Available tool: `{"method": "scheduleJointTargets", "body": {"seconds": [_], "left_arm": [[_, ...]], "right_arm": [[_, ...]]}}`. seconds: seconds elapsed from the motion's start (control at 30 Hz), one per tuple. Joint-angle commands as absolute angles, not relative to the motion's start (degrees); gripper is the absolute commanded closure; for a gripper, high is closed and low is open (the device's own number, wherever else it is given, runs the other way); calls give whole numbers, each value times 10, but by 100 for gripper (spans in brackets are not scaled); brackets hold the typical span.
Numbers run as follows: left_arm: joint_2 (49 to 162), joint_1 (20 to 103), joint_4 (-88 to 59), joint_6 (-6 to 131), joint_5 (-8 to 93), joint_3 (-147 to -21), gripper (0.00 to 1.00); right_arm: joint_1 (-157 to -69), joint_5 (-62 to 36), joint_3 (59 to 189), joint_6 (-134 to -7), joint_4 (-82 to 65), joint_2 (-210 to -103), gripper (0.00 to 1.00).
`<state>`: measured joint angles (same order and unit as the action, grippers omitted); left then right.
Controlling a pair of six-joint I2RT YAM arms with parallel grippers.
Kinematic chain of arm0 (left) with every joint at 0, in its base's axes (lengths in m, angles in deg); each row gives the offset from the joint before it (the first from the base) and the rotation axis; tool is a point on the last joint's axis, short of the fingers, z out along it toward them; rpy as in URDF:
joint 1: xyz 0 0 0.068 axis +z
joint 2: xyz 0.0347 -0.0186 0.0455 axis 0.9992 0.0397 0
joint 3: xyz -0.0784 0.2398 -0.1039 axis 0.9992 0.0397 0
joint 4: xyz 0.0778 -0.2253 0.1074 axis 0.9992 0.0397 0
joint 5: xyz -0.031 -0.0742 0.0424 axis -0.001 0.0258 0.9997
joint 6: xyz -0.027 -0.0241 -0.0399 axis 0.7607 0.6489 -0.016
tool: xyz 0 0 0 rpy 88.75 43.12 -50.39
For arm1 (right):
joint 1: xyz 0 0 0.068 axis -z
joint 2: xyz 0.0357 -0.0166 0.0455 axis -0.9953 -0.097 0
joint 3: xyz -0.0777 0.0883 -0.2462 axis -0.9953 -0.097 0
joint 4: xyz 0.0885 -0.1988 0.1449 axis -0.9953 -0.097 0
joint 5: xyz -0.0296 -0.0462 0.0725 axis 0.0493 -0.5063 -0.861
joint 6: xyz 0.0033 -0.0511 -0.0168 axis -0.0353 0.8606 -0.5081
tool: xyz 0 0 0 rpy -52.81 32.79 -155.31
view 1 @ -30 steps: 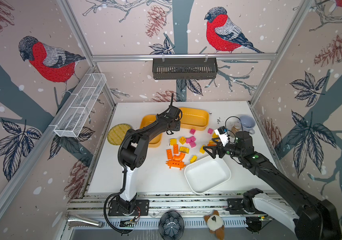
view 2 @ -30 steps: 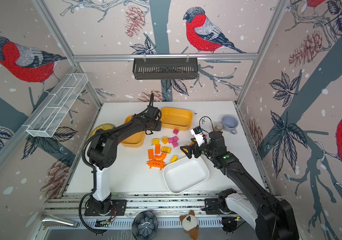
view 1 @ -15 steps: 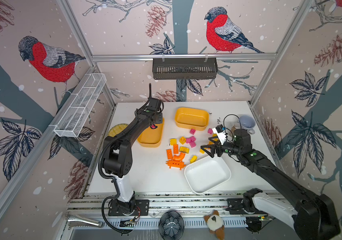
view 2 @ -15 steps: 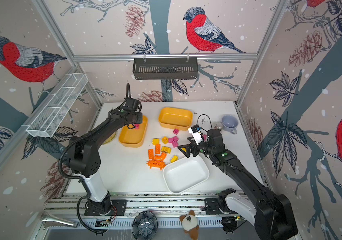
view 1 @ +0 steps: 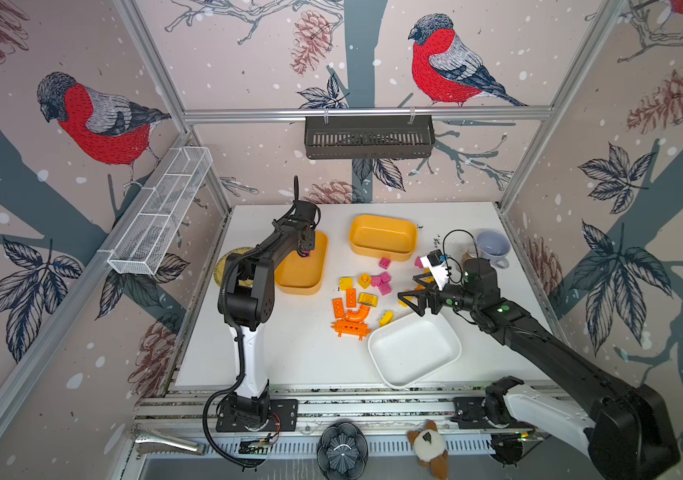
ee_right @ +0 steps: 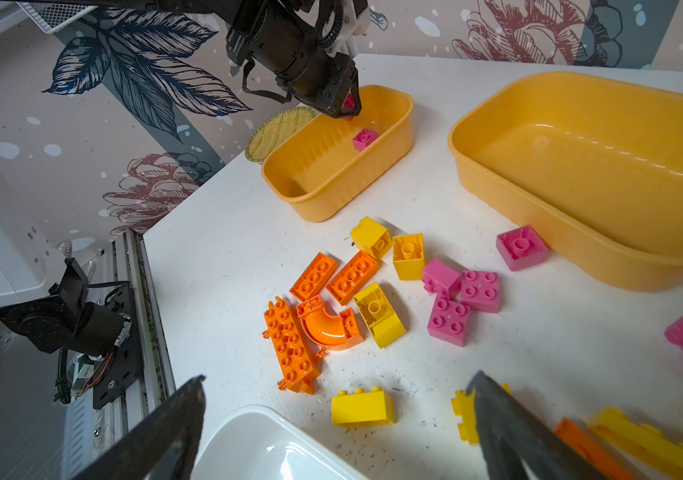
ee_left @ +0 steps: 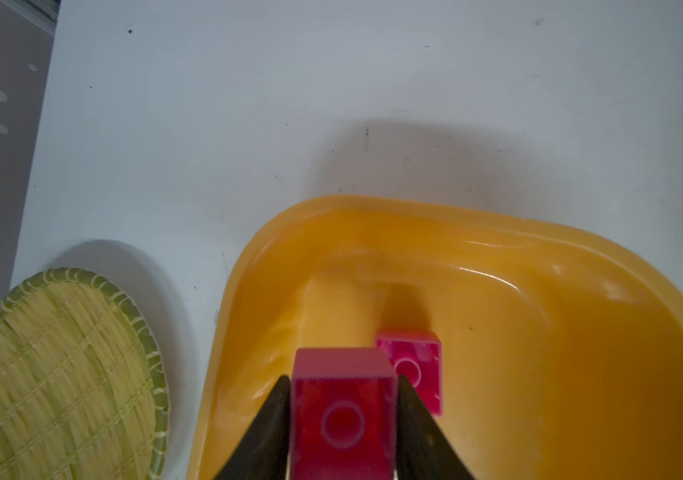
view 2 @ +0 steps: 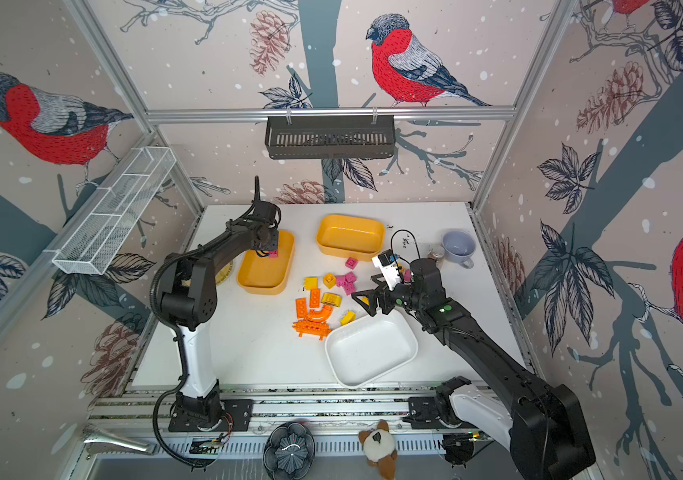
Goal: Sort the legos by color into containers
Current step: 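Open the left gripper to release the pink brick into the tub, then move the left gripper back to the pile and grasp a yellow brick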
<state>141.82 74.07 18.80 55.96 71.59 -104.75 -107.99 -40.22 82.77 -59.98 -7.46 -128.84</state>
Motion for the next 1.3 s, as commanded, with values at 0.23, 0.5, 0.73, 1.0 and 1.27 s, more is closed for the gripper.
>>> {"method": "scheduleJointTargets", "body": {"seconds": [0.23,0.5,0.73,1.0,1.27], "left_arm": [[1348,738,212,595,645,-1025,26],[1222,676,230,631,463,-934,23],[1196,599,239,462,443,-904,24],[1264,595,323,153,349,-963,32],[1327,593,318,101,395,-964,34]], "right_arm": [[-1075,-374,853,-581,-97,-1296,0],[-1068,-367,859,-592,-112,-1303,1],[-1063,-372,853,-590,-134,-1281,0],[-1063,-373,839,-590,-140,-1264,0],[-1062,-373,826,-587,-137,-1265,1]]}}
